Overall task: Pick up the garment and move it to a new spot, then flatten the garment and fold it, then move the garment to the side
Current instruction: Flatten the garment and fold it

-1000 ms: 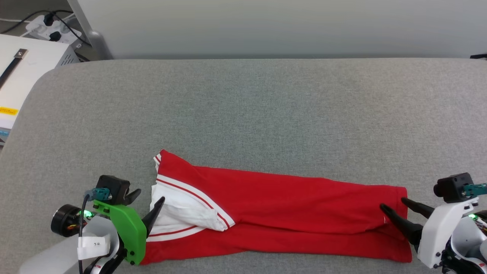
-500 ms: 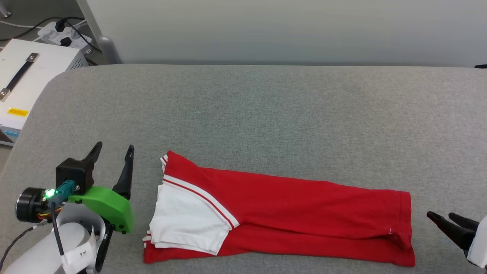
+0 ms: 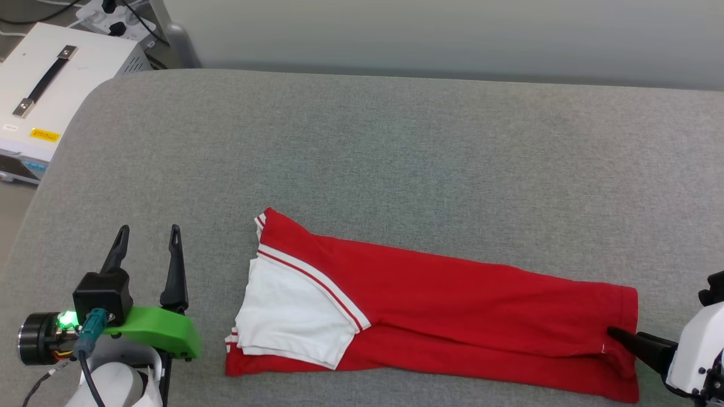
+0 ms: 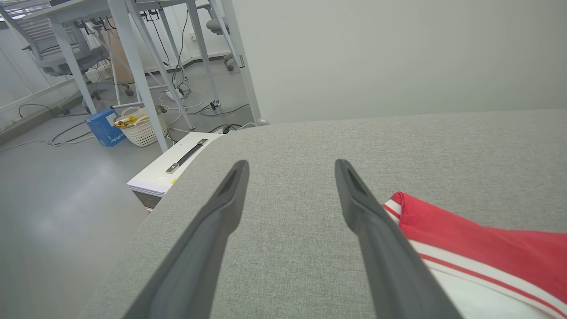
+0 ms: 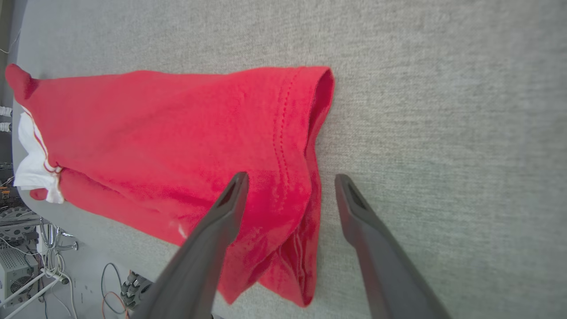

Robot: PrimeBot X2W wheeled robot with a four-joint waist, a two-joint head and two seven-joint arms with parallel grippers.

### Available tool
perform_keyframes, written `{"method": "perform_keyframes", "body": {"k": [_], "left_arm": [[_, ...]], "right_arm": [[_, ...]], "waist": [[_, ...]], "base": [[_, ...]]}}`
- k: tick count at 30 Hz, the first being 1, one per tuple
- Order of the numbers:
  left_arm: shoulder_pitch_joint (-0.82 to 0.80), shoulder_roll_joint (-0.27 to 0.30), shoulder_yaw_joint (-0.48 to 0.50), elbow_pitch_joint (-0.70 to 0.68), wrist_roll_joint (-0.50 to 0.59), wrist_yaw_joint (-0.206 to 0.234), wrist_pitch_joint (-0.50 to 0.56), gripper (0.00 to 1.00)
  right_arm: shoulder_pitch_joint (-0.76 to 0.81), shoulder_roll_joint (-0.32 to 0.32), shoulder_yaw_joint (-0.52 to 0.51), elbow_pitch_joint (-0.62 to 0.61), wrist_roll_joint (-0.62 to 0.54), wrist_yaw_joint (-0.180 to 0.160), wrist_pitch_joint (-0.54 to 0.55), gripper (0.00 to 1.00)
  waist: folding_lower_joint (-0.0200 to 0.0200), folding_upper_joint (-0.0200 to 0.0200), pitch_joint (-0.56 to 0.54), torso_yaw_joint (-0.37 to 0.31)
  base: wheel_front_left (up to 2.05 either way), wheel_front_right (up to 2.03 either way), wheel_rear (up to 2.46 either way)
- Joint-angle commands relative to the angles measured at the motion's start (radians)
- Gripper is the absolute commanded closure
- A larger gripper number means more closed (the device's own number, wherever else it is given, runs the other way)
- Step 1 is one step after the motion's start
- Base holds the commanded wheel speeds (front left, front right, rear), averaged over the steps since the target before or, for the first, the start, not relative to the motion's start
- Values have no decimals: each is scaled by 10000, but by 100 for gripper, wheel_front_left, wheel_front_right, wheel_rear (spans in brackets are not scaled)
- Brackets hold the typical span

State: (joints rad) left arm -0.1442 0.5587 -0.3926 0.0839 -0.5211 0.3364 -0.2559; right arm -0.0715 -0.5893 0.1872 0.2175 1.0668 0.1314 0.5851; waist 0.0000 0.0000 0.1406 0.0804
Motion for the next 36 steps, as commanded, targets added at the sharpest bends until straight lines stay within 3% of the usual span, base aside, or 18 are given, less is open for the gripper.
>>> {"method": "perform_keyframes", "body": {"k": [1, 11, 22, 23, 24, 25, 36], "left_arm": [[189, -312, 264, -15, 339, -171, -58, 0], [913, -2299, 2184, -269, 2276, -1197, -58, 0], [1502, -3954, 3730, -633, 3738, -2168, -58, 0], [1542, -4070, 3851, -640, 3847, -2259, -58, 0], [1571, -4154, 3944, -650, 3929, -2326, -58, 0], [1608, -4246, 4046, -664, 4029, -2403, -58, 0], [1743, -4690, 4467, -654, 4700, -2899, -59, 0]], "right_arm": [[-214, 99, 77, 134, -104, -7, 66, 0], [-606, 522, 838, 584, -252, -7, 118, 0], [-728, 534, 1628, 771, -197, -7, -198, 0], [-728, 498, 1698, 784, -196, -7, -248, 55], [-735, 469, 1745, 791, -212, -7, -318, 74], [-740, 448, 1791, 816, -212, -7, -404, 100], [-1029, -24, 1918, 1103, -124, -7, -988, 100]], "waist": [[0, 0, 160, 161], [0, 0, 435, 449], [0, 0, 496, 521], [0, 0, 483, 516], [0, 0, 472, 507], [0, 0, 458, 500], [0, 0, 312, 373]], "base": [[0, 0, 0], [0, 0, 0], [0, 0, 0], [0, 0, 0], [0, 0, 0], [0, 0, 0], [0, 0, 0]]}}
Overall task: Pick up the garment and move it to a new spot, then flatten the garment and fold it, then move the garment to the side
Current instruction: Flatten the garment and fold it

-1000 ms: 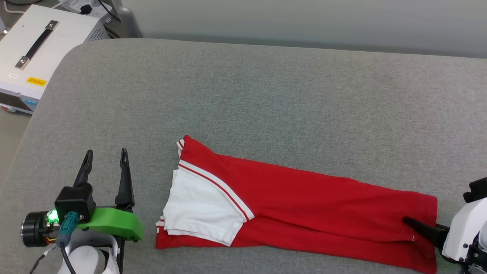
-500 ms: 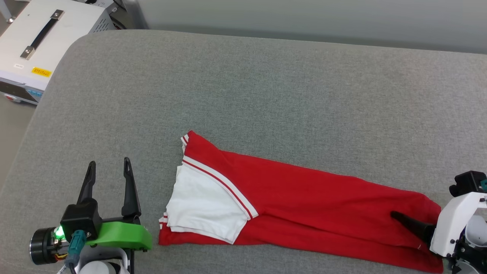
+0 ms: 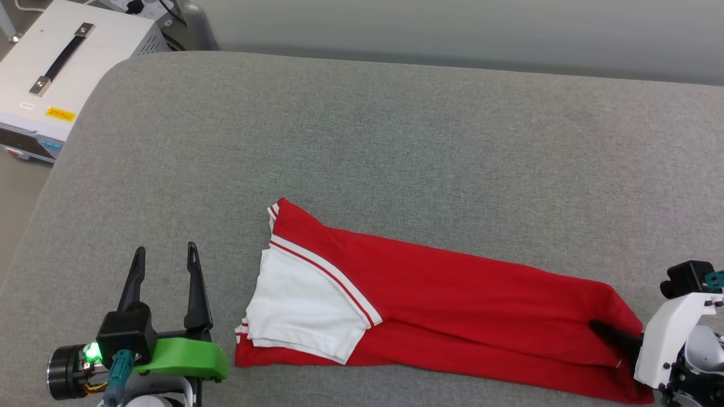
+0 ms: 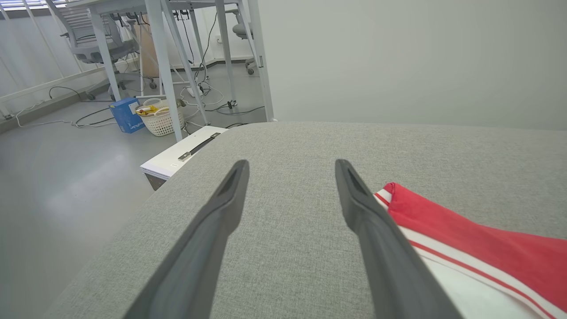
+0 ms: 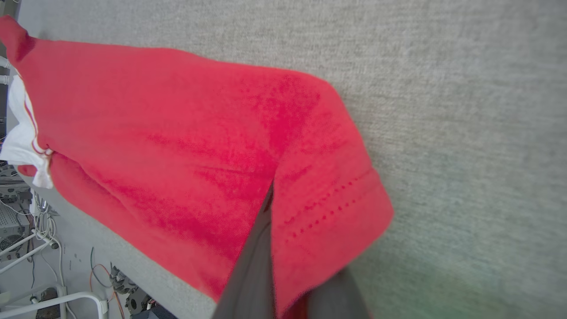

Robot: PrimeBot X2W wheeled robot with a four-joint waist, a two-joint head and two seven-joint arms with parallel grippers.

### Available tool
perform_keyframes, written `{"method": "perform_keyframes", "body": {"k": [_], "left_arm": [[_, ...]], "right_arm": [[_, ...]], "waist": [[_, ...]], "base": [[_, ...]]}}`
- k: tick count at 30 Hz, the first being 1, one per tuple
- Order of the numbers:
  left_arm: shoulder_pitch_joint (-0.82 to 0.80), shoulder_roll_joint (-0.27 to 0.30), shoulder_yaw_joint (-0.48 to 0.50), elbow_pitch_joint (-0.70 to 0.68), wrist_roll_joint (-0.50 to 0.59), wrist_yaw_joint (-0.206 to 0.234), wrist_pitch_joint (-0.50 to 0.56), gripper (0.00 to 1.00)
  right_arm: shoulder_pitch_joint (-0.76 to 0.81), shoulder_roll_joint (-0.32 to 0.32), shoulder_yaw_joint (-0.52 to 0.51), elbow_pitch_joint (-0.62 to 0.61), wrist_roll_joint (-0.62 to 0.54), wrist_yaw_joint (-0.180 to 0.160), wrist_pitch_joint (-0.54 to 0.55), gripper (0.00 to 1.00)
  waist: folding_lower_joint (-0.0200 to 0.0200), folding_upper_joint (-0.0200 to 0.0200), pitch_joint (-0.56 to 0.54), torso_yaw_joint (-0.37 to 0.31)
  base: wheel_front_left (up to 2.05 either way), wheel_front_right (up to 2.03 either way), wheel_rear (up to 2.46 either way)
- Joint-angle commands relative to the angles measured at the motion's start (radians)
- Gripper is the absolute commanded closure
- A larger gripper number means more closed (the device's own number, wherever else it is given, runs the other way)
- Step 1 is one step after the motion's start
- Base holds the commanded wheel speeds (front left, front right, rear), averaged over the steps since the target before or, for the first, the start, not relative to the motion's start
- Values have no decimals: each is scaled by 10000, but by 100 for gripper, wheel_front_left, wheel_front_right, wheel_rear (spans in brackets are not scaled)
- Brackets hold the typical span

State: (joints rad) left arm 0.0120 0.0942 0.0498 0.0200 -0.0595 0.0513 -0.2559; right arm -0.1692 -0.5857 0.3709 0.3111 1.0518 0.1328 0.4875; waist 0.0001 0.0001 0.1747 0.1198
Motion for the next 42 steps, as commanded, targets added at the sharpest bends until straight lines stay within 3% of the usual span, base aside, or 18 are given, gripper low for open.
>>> {"method": "perform_keyframes", "body": {"k": [1, 12, 19, 31, 34, 35, 42], "left_arm": [[188, -61, 58, -17, 129, -84, -59, 0], [436, -91, 49, 40, 448, -333, -59, 0], [616, -14, -23, 84, 554, -358, -59, 0], [646, 12, -206, 154, 554, -372, -59, 0], [549, 8, -282, 171, 564, -377, -59, 0], [460, 15, -338, 177, 571, -374, -59, 0], [216, 5, -443, 192, 555, -348, -59, 0]], "right_arm": [[-88, -157, 43, 199, 28, -21, -53, 100], [7, -1566, -795, 1188, -283, -21, -219, 100], [432, -1720, -1078, 504, -39, -21, -17, 100], [798, -1085, -1055, -3021, 1225, -21, 1135, 100], [444, -675, -670, -3469, 1045, -21, 1526, 100], [-51, -231, -154, -3686, 733, -21, 1871, 100], [-1731, 942, 1359, -3213, -168, -21, 2207, 100]], "waist": [[-1, -1, -59, -32], [-1, -1, -500, -44], [-1, -1, -739, -103], [-1, -1, -854, -166], [-1, -1, -801, -106], [-1, -1, -734, -30], [-1, -1, -488, 163]], "base": [[0, 0, 0], [0, 0, 0], [0, 0, 0], [0, 0, 0], [0, 0, 0], [0, 0, 0], [0, 0, 0]]}}
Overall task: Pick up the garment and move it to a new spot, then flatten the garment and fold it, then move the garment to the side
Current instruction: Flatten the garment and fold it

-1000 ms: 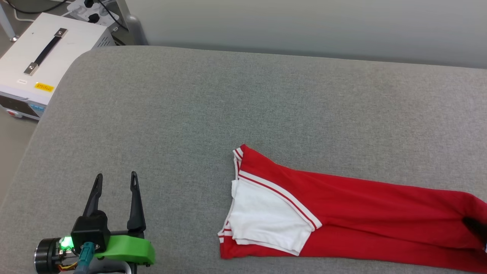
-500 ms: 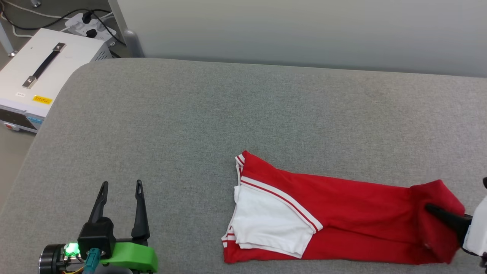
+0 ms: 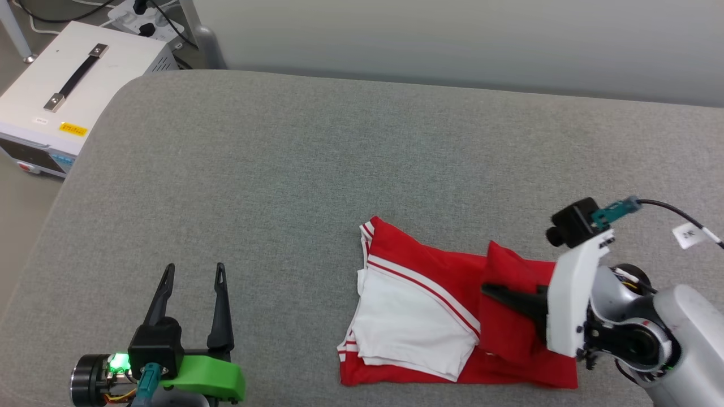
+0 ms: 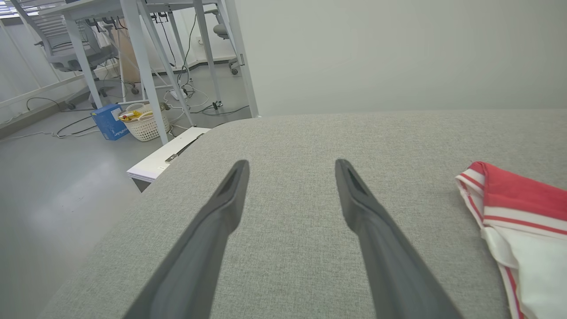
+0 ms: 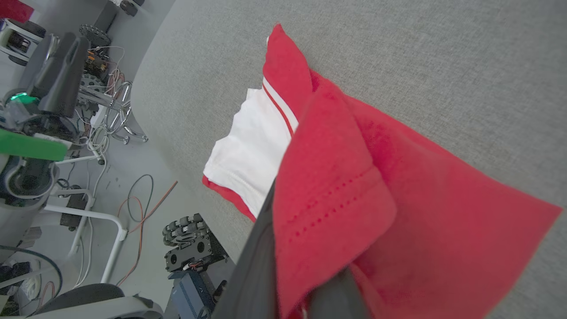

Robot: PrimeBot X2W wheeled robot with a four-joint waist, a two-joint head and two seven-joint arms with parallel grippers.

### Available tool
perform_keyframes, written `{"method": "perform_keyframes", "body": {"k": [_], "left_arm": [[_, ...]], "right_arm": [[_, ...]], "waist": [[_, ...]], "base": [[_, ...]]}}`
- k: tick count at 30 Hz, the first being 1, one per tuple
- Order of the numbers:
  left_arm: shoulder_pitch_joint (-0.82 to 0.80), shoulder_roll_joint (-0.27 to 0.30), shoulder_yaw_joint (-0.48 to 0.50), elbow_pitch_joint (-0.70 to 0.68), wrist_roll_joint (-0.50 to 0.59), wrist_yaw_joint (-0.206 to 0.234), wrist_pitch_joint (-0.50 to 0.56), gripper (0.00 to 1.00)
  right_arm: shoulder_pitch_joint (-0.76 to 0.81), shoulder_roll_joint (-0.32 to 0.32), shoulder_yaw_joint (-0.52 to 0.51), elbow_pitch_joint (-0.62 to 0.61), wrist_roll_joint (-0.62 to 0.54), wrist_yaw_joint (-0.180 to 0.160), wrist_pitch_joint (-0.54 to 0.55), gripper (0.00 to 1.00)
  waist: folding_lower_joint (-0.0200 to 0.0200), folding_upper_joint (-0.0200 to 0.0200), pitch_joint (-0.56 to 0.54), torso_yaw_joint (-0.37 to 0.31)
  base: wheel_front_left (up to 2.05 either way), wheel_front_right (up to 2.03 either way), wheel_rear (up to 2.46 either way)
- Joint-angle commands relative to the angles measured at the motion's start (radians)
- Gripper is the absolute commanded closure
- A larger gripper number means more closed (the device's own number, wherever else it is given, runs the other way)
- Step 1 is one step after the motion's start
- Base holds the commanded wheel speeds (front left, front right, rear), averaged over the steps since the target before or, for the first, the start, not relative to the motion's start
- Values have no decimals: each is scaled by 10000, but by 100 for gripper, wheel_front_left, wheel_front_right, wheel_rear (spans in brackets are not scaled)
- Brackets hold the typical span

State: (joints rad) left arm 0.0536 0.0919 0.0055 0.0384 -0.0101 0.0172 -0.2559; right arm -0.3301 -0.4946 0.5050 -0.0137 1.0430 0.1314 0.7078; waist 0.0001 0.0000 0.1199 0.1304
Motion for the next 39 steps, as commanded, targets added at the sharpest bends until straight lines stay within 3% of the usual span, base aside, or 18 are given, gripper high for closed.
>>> {"method": "perform_keyframes", "body": {"k": [1, 11, 22, 23, 24, 25, 30, 36, 37, 39], "left_arm": [[-230, 23, -20, 9, 58, -1, -59, 0], [-489, -27, -150, 40, 27, 65, -59, 0], [-686, -97, -241, 57, 10, 139, -59, 0], [-681, -92, -233, 70, 13, 146, -59, 0], [-674, -85, -227, 83, 15, 150, -59, 0], [-660, -74, -221, 104, 19, 153, -59, 0], [-518, 1, -202, 148, 44, 165, -59, 0], [-258, 90, -120, 130, 36, 229, -59, 0], [-68, 131, -133, 116, 35, 221, -59, 0], [-15, 140, -150, 99, 38, 220, -59, 0]], "right_arm": [[-392, 179, 285, 197, -281, -7, -31, 100], [-2099, 1069, 2342, 2150, -1245, -7, -655, 100], [-2801, 1593, 3663, 4450, -1596, -7, -1797, 100], [-2862, 1568, 3785, 4455, -1576, -7, -1944, 94], [-2911, 1522, 3879, 4423, -1570, -7, -2084, 76], [-2960, 1447, 3960, 4359, -1561, -7, -2298, 0], [-2967, 877, 4080, 3646, -1622, -7, -3516, 0], [-2490, -30, 3427, 2527, -2023, -7, -5106, 0], [-1783, -278, 1933, 2096, -3010, -7, -6750, 0], [-1375, -152, 1185, 2061, -3649, -7, -7471, 0]], "waist": [[-1, 0, 105, 87], [-1, 0, 458, 381], [-1, 0, 714, 466], [-1, 0, 686, 445], [-1, 0, 653, 432], [-1, 0, 600, 413], [-1, 0, 262, 289], [-1, 0, -99, -16], [-1, 0, -361, -304], [-1, 0, -462, -391]], "base": [[0, 0, 0], [0, 0, 0], [0, 0, 0], [0, 0, 0], [0, 0, 0], [0, 0, 0], [0, 0, 0], [0, 0, 0], [0, 0, 0], [0, 0, 0]]}}
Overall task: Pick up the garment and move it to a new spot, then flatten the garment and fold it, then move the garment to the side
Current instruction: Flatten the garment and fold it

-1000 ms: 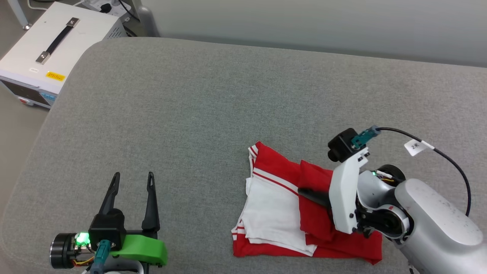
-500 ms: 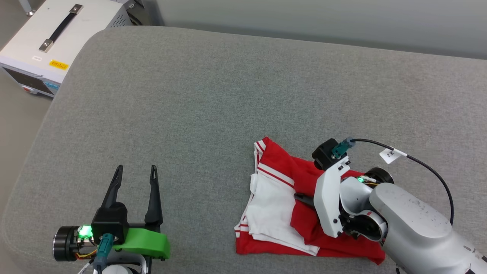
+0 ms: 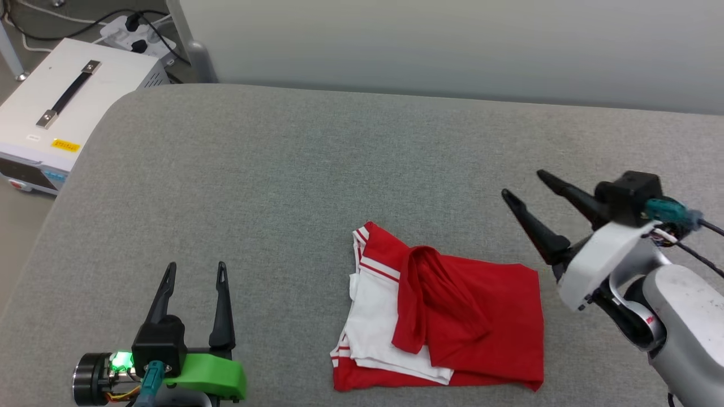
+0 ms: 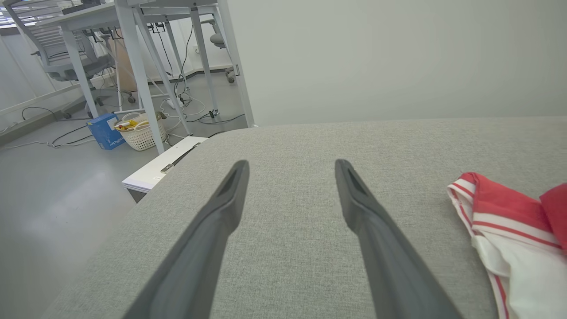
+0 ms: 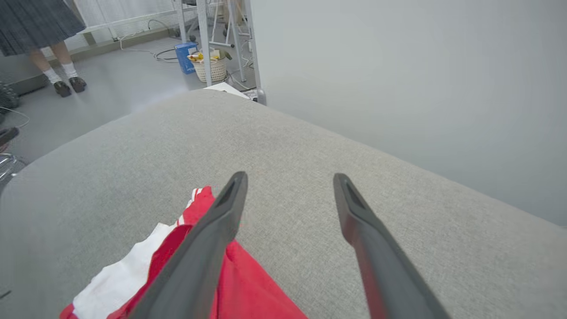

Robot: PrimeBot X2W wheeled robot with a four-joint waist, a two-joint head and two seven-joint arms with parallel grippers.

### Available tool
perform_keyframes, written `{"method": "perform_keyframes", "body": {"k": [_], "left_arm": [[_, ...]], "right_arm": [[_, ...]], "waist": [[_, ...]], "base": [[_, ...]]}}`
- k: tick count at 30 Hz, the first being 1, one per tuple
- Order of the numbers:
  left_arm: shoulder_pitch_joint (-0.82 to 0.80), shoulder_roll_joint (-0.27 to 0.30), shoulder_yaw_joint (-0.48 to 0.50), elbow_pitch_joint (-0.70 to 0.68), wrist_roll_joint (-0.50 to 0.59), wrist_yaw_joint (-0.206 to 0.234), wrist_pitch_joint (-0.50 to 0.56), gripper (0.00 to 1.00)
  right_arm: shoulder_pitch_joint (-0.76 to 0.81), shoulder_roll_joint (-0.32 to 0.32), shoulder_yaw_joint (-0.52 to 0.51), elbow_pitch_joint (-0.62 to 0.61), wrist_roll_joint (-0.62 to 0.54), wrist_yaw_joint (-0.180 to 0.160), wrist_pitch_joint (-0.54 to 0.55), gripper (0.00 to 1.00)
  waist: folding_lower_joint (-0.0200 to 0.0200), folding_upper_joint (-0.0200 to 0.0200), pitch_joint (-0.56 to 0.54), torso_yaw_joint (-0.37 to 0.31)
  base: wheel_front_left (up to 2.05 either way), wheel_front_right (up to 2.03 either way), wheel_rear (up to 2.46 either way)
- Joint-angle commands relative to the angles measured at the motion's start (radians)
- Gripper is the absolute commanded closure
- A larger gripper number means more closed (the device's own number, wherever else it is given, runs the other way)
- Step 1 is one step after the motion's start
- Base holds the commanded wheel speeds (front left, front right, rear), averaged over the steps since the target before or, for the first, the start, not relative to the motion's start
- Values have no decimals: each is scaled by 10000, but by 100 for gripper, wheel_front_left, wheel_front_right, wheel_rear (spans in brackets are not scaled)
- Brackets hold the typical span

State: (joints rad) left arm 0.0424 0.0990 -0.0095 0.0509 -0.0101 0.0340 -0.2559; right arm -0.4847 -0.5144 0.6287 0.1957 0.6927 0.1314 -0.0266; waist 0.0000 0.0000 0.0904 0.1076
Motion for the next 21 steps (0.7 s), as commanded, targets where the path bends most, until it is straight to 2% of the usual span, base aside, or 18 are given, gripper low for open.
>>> {"method": "perform_keyframes", "body": {"k": [1, 5, 11, 15, 21], "left_arm": [[122, 74, -10, -52, 36, 46, -59, 0], [213, 93, -59, -184, 41, 27, -59, 0], [279, 160, -152, -307, 70, -6, -59, 0], [371, 175, -250, -362, 68, -37, -59, 0], [579, 153, -425, -473, -73, -223, -59, 0]], "right_arm": [[393, 112, -479, -37, -653, -7, -531, 0], [1376, 706, -2202, -4, -2324, -7, -1690, 0], [2920, 2077, -4507, -593, -4468, -7, -2282, 0], [3909, 3124, -5502, -1188, -5058, -7, -2342, 0], [5129, 4006, -6237, -1882, -5662, -7, -2349, 0]], "waist": [[0, 0, -220, -216], [0, 0, -387, -365], [0, 0, -583, -511], [0, 0, -703, -557], [0, 0, -930, -581]], "base": [[0, 0, 0], [0, 0, 0], [0, 0, 0], [0, 0, 0], [0, 0, 0]]}}
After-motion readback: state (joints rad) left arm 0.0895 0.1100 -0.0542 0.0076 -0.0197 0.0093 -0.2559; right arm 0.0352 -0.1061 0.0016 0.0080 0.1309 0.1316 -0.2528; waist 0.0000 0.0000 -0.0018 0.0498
